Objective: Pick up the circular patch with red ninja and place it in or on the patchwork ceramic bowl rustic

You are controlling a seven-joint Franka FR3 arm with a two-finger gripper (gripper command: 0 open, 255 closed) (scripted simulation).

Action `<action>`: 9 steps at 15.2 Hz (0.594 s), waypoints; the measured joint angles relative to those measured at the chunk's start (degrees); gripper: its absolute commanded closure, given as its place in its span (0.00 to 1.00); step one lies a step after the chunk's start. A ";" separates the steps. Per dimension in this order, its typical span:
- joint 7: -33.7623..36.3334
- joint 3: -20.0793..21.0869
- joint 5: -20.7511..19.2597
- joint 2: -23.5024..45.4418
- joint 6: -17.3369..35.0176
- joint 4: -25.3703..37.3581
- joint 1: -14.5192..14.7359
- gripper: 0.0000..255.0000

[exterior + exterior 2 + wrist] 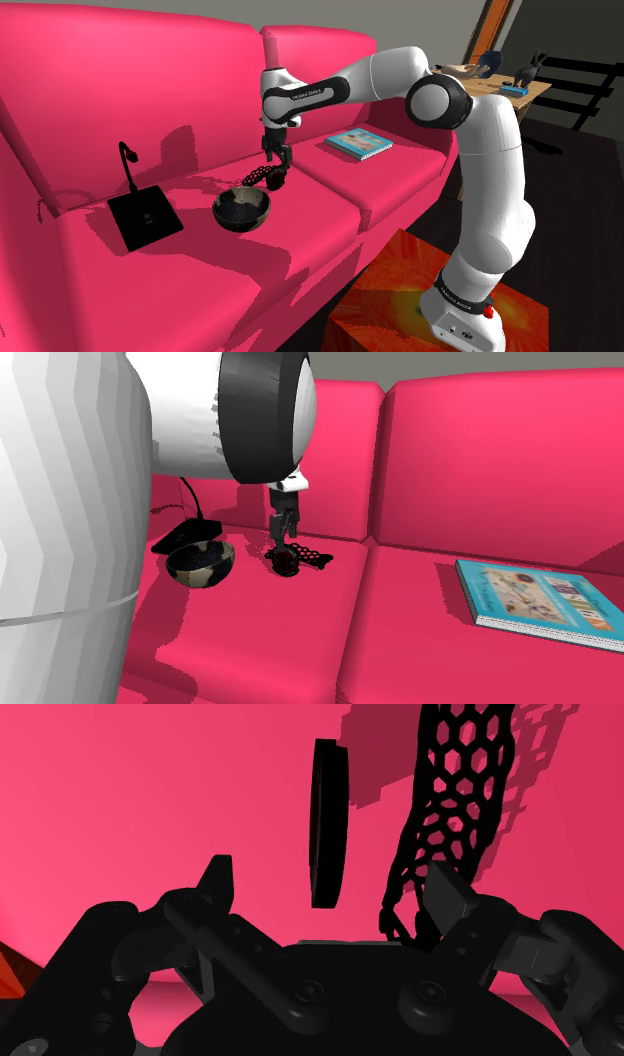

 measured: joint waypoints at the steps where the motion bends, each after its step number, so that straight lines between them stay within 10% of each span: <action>1: 0.17 -0.06 -0.09 0.37 0.48 -0.12 0.07 0.00; 9: 0.45 -0.23 -0.36 1.05 2.94 -1.92 0.00 0.00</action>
